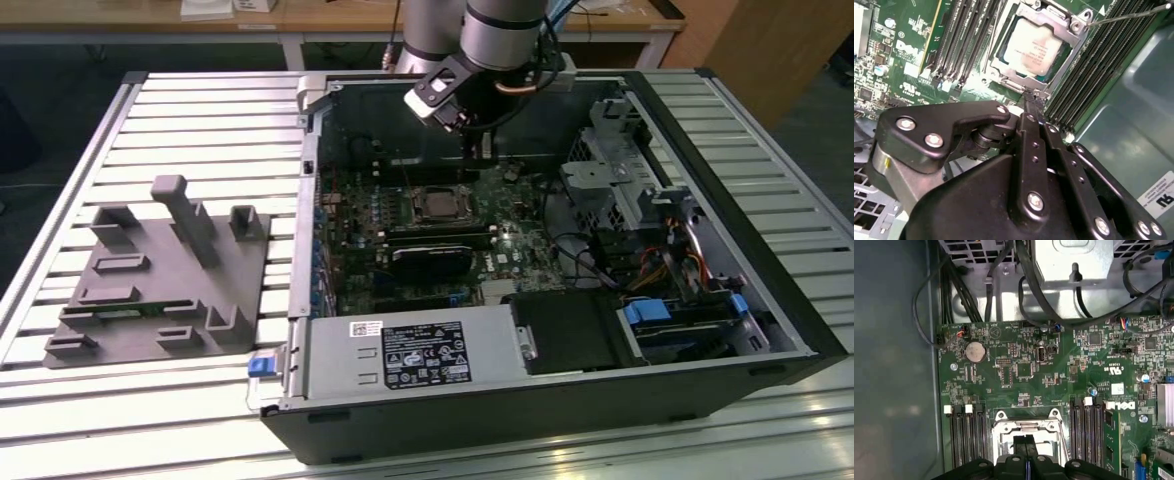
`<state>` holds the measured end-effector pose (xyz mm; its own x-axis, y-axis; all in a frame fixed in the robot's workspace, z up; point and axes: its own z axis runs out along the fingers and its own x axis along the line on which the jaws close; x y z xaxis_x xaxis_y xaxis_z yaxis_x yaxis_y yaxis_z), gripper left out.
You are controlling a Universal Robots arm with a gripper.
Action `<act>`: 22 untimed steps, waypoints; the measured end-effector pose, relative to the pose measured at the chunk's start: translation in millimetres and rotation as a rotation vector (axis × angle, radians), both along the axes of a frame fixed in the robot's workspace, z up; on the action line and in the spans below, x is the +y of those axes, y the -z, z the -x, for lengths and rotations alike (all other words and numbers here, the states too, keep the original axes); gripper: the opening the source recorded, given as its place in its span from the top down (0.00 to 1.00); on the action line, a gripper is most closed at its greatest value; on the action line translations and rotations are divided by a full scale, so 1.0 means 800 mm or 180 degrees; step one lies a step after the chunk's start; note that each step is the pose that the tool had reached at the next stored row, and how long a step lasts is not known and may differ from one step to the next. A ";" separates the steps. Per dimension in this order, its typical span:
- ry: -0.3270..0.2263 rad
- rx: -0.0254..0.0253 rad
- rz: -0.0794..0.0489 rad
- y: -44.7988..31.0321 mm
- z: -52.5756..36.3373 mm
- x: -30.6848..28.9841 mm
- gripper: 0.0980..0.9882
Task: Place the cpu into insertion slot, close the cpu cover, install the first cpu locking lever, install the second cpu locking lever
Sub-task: 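Close the cpu cover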
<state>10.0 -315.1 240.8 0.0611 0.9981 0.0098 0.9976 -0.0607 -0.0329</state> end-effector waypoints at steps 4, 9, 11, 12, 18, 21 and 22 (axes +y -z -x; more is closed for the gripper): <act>0.0000 -0.0020 -0.0001 0.0031 0.010 -0.0003 0.99; -0.0008 -0.0035 -0.0004 0.0095 0.021 -0.0029 0.99; -0.0020 -0.0044 -0.0006 0.0121 0.024 -0.0043 0.99; -0.0029 -0.0051 -0.0007 0.0137 0.025 -0.0053 0.99; -0.0064 -0.0096 -0.0010 0.0201 0.030 -0.0102 0.99; -0.0080 -0.0123 -0.0011 0.0229 0.033 -0.0127 0.99; -0.0084 -0.0131 -0.0012 0.0239 0.034 -0.0135 0.99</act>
